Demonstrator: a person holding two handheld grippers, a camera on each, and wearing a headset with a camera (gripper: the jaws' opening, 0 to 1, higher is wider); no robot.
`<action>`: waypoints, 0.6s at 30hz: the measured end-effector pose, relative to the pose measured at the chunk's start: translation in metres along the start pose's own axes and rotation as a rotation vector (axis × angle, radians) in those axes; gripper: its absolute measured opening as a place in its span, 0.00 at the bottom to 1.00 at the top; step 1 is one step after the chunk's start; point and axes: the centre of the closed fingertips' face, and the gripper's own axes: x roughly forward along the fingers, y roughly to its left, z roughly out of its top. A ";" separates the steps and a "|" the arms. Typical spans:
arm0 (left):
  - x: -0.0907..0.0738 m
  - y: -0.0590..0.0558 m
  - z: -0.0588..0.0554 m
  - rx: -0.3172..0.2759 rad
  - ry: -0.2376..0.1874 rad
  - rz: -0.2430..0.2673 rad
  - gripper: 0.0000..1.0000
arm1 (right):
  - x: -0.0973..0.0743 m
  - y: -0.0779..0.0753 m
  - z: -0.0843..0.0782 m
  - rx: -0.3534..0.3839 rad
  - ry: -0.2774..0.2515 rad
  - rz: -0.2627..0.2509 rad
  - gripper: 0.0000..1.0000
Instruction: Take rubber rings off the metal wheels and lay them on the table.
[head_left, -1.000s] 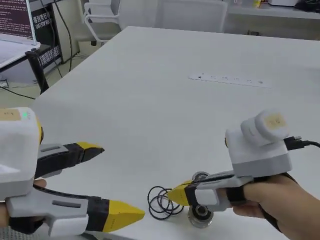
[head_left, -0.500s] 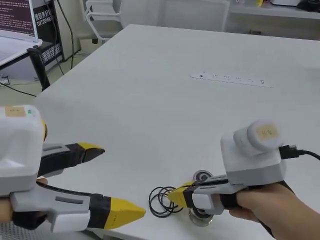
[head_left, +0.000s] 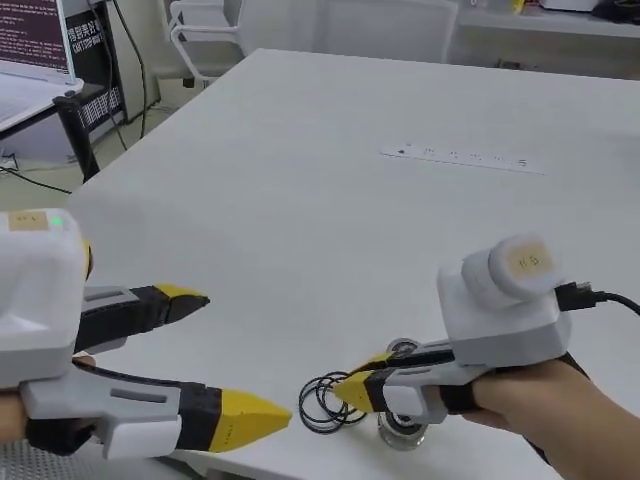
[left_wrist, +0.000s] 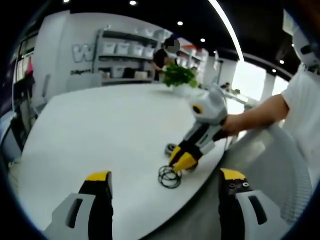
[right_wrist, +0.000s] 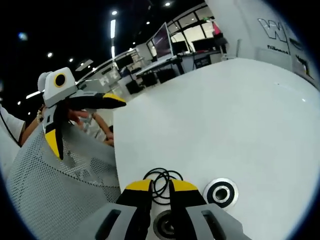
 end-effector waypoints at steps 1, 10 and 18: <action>0.000 0.000 0.000 0.000 -0.001 0.000 0.89 | 0.000 0.001 -0.001 -0.014 0.014 -0.001 0.11; 0.000 -0.001 -0.001 0.006 0.007 -0.001 0.88 | -0.003 0.018 0.001 -0.146 0.073 0.028 0.26; 0.001 -0.003 0.001 0.046 0.001 -0.011 0.94 | -0.015 0.021 0.007 -0.205 0.092 0.004 0.44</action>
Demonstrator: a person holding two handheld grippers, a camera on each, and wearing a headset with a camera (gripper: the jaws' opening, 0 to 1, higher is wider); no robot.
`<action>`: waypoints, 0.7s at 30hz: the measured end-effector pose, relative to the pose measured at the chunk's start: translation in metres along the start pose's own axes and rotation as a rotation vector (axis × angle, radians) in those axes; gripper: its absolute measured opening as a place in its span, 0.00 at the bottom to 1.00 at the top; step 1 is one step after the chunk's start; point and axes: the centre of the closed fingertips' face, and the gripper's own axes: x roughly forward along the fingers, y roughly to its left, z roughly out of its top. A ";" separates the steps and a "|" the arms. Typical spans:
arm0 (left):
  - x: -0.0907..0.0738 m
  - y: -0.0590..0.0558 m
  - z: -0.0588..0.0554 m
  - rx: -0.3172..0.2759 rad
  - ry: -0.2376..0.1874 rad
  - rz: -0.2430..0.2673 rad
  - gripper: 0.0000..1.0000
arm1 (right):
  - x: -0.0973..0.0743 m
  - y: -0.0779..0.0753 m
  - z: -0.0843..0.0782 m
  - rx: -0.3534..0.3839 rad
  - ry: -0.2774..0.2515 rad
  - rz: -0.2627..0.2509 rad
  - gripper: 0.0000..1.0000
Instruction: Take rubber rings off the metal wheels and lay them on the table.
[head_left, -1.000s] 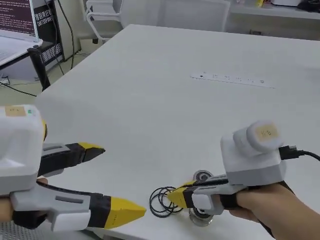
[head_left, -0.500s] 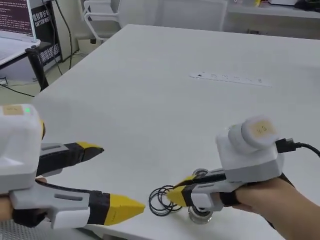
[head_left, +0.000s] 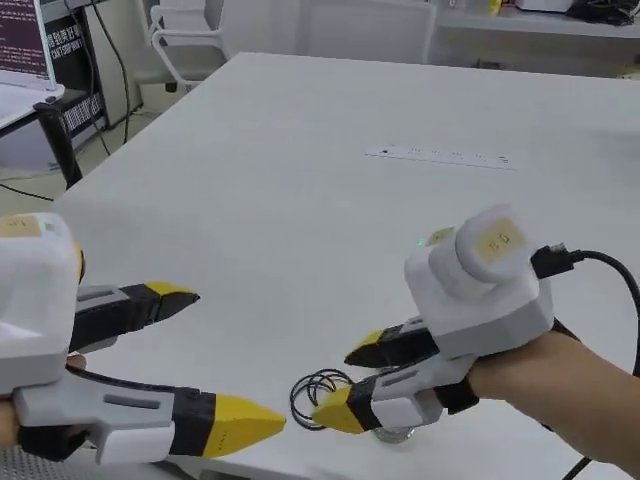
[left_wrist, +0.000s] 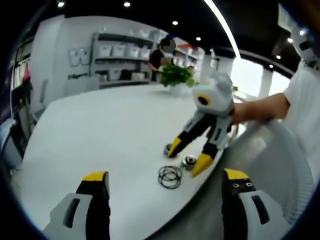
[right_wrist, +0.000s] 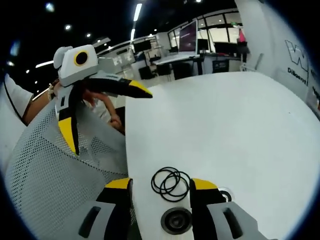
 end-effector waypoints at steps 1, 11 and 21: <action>0.000 -0.001 -0.001 -0.002 0.003 -0.005 0.94 | -0.003 -0.001 0.002 0.001 -0.005 -0.006 0.47; 0.001 -0.003 -0.002 -0.001 0.008 -0.019 0.95 | -0.031 -0.002 0.015 0.014 -0.050 -0.044 0.63; 0.001 -0.006 -0.002 -0.026 0.005 -0.038 0.96 | -0.070 0.003 0.017 0.009 -0.104 -0.094 0.78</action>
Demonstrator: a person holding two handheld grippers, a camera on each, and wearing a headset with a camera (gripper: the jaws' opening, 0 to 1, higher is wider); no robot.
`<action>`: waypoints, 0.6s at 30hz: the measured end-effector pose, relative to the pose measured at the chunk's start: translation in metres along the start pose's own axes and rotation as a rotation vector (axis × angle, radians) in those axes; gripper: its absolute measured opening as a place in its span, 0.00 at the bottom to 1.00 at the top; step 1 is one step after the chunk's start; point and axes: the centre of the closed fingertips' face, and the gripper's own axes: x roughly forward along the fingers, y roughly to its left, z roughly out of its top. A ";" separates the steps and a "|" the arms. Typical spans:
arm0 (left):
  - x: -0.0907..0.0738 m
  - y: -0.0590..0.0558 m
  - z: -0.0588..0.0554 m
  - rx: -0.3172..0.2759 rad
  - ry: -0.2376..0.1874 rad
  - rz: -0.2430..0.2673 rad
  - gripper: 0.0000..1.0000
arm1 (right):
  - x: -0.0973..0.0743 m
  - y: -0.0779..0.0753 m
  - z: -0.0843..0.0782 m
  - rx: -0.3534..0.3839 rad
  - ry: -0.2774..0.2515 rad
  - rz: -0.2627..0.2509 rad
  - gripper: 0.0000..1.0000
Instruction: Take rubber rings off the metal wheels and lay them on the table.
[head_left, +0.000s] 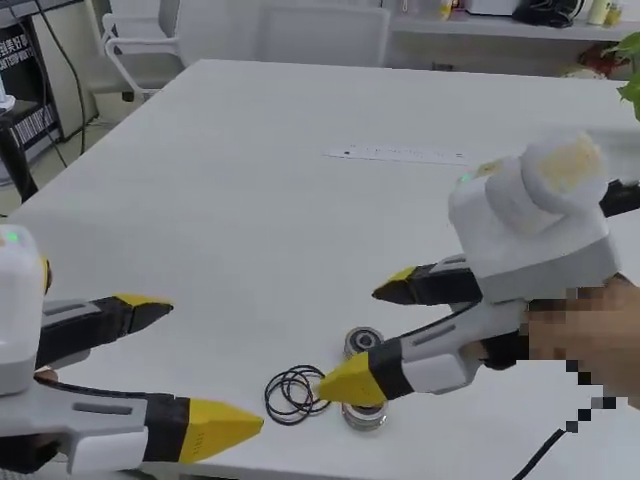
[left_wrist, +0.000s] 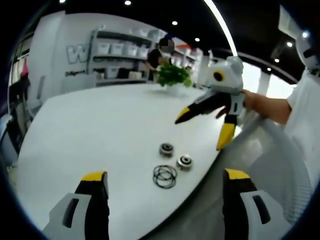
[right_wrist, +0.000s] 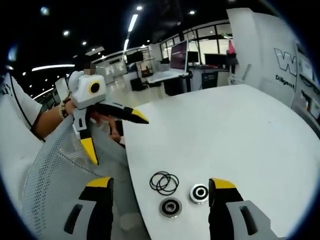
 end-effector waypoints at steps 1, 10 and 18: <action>0.000 0.000 0.000 0.000 0.001 -0.002 0.97 | -0.004 -0.001 -0.001 0.001 -0.001 -0.003 0.78; 0.000 -0.001 -0.003 -0.003 0.008 -0.006 0.97 | -0.048 -0.008 -0.015 0.052 -0.068 -0.090 0.86; 0.000 -0.001 -0.004 -0.011 0.006 -0.007 1.00 | -0.079 -0.019 -0.028 0.135 -0.166 -0.185 0.94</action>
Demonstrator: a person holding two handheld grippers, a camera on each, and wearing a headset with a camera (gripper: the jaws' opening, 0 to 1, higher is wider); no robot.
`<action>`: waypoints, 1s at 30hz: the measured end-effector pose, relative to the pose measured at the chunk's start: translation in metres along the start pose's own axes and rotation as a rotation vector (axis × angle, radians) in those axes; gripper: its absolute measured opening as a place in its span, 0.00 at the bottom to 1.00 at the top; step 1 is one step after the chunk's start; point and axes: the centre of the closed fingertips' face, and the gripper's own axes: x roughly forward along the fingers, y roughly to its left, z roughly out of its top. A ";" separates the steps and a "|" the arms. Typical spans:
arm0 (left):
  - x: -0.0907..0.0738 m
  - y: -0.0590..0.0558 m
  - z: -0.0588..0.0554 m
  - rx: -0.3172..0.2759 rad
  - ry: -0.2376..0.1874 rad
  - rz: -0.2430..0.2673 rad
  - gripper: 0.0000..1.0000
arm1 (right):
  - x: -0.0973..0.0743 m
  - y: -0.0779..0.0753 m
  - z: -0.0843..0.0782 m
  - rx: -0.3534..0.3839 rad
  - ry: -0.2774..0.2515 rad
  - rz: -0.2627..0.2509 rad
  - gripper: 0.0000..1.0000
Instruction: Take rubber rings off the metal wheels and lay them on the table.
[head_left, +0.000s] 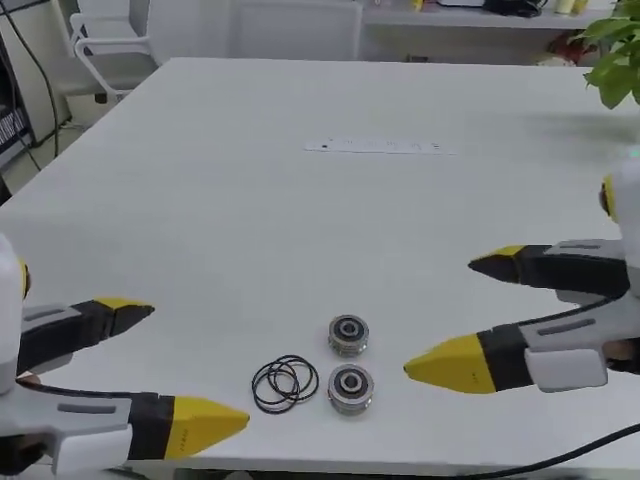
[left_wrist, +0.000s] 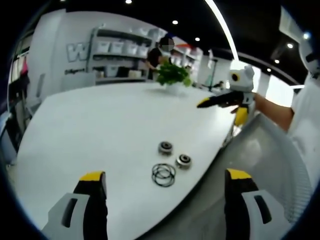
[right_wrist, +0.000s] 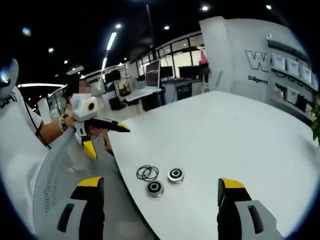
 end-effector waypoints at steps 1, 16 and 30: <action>0.000 0.000 0.000 -0.001 0.000 0.000 1.00 | -0.003 -0.002 -0.003 0.014 -0.002 -0.007 0.94; 0.001 0.000 -0.005 -0.032 0.020 -0.004 1.00 | -0.020 -0.022 -0.056 0.180 0.023 -0.109 0.93; -0.002 0.002 -0.002 -0.052 -0.002 0.013 1.00 | -0.016 -0.017 -0.076 0.168 0.116 -0.119 0.92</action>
